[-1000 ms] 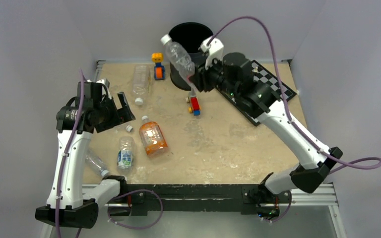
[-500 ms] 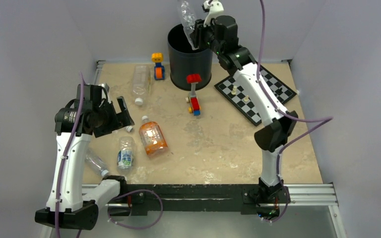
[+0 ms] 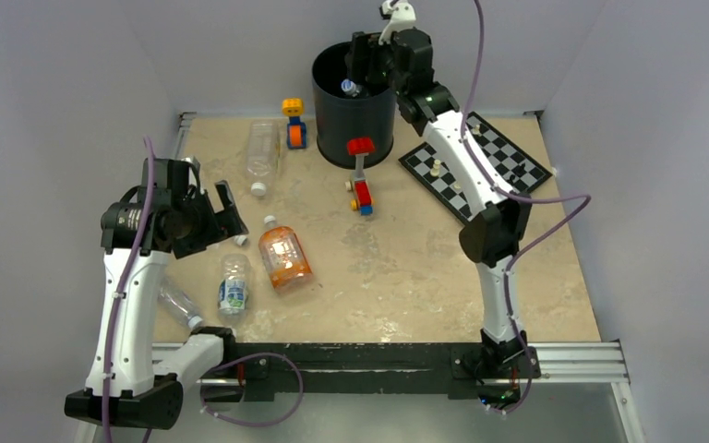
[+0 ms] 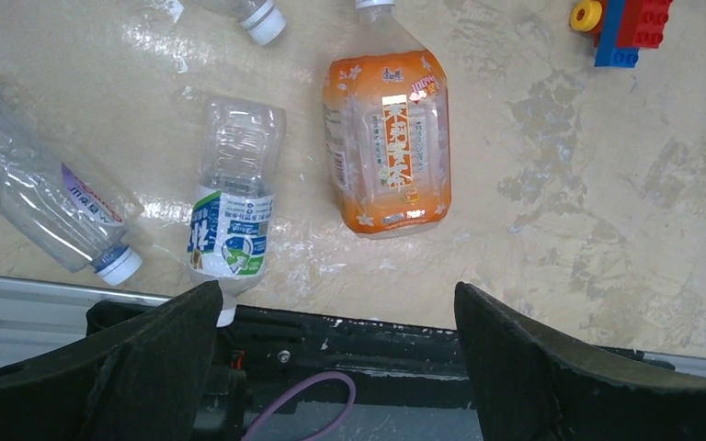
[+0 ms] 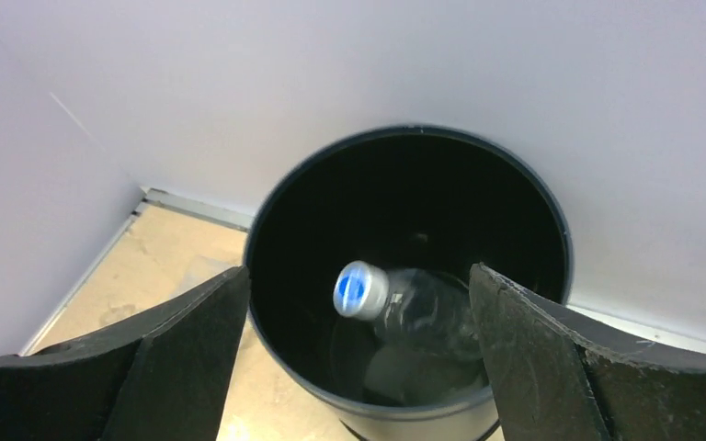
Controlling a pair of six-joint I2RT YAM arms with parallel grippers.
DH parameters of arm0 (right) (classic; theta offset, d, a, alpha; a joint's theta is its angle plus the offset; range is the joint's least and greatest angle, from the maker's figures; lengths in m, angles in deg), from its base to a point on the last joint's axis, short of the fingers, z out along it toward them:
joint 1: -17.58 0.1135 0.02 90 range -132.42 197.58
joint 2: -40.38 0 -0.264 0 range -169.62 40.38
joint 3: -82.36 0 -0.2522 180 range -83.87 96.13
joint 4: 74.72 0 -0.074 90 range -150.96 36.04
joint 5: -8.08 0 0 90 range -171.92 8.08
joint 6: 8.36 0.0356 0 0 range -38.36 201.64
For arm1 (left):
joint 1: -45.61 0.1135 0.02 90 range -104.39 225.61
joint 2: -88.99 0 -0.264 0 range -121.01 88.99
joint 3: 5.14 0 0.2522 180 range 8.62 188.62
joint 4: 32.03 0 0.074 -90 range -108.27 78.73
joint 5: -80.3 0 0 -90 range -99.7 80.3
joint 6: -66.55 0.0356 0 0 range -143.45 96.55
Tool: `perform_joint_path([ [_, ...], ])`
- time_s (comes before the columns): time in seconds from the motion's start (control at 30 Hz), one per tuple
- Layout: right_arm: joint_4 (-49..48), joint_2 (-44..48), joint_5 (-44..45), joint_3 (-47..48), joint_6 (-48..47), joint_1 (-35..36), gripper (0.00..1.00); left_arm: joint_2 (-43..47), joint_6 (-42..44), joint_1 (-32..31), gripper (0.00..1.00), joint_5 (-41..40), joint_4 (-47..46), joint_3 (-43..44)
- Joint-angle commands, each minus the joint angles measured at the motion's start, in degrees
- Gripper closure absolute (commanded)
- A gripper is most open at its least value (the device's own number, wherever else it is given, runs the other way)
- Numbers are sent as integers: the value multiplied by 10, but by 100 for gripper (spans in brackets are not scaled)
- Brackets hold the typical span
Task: Put the plastic bottles in the bin
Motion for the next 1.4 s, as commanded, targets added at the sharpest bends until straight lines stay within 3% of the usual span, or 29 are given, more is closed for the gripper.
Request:
perform_joint_path([
  [0.0,-60,123,-9,-62,13,1,7,-1,-32,5,0,-62,12,0],
  [0.13,-79,225,-23,-203,17,3,5,-51,-83,10,0,-196,68,4],
  [0.27,-104,324,-41,-345,32,3,3,-91,-165,33,0,-348,84,-61],
  [0.5,-104,439,-71,-480,51,3,2,-129,-229,129,1,-406,33,-175],
  [0.77,-77,503,-70,-538,48,4,1,-249,-220,209,1,-378,-13,-163],
  [1.17,-47,549,-74,-563,40,3,1,-351,-190,310,8,-234,-140,-202],
  [1.37,-50,559,-74,-575,47,3,1,-363,-209,328,12,-265,-135,-203],
])
